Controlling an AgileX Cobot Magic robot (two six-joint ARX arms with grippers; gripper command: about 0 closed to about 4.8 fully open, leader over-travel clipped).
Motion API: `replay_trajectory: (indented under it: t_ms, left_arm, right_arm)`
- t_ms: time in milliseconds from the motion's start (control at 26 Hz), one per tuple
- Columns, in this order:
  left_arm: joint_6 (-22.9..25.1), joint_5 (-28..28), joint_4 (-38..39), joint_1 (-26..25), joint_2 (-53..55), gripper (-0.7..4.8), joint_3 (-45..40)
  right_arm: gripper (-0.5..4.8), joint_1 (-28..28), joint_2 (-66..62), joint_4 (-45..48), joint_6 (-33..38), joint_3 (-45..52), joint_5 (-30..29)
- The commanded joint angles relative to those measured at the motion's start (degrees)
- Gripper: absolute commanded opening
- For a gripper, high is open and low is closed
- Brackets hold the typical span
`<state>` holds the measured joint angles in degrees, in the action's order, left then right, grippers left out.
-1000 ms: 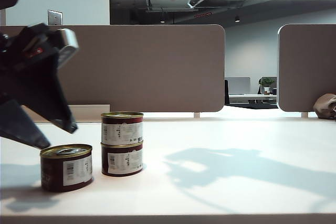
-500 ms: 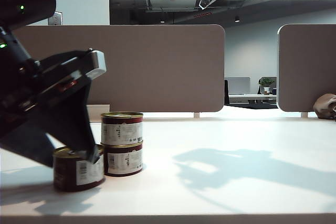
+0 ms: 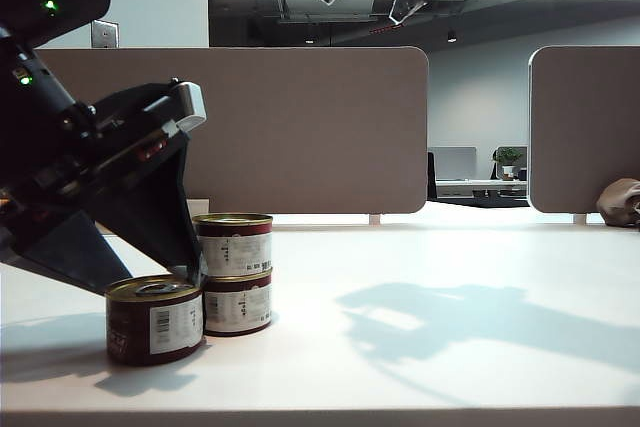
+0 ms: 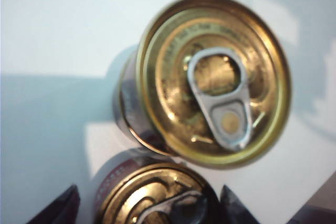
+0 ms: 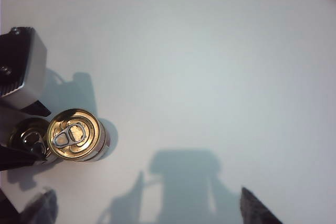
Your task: Pick up the cans one by one and stack them together.
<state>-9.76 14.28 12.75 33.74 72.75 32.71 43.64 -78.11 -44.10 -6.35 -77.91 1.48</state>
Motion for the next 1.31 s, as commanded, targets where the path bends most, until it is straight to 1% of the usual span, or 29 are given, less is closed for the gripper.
replay_trajectory:
  t_ms: [38,308,346,462,577,616,654,693,1000,1077,1193,1308]
  left_arm:
    - [0.07,-0.11,-0.35,0.09,1.11,3.45,0.04]
    - [0.04,-0.17,-0.46,0.22,1.79,3.39,0.04]
    - [0.07,-0.28,-0.46,0.22,1.79,3.28,0.04]
    - [0.04,-0.85,-0.44,0.22,1.79,2.68,0.04]
    - [0.02,-1.49,-0.35,0.22,1.79,2.66,0.04]
    - [0.02,-1.49,-0.20,0.22,1.79,2.63,0.04]
    - [0.04,-1.49,-0.07,0.22,1.79,2.56,0.04]
    - [0.04,-1.46,0.09,0.22,1.79,2.38,0.04]
    - [0.09,-1.60,2.82,0.22,2.12,2.36,0.04]
    - [0.28,-2.75,4.42,0.22,2.21,2.36,0.04]
    - [-0.15,-3.15,4.44,0.17,2.21,2.36,0.04]
    - [-0.11,-3.17,6.88,0.17,2.12,2.31,0.04]
  right_arm:
    - [4.49,0.09,0.31,0.31,-0.11,-0.17,-0.07]
    - [4.49,0.09,0.31,0.17,-0.09,-0.20,-0.07]
    - [4.49,0.09,0.31,0.17,-0.09,-0.17,-0.07]
    - [4.48,0.09,0.31,0.17,-0.09,-0.17,-0.07]
    - [4.47,0.09,0.31,0.13,-0.11,-0.17,-0.07]
    - [4.40,0.09,0.31,0.13,-0.11,-0.20,-0.09]
    - [4.26,0.09,0.31,0.15,-0.11,-0.20,-0.07]
    - [4.26,0.09,0.31,0.15,-0.09,-0.20,-0.09]
    - [4.26,0.09,0.31,0.17,-0.09,-0.20,-0.09]
    - [4.26,0.09,0.31,0.17,-0.11,-0.20,-0.09]
    - [4.26,0.09,0.31,0.15,-0.11,-0.17,-0.09]
    - [4.26,0.09,0.31,0.15,-0.11,-0.17,-0.09]
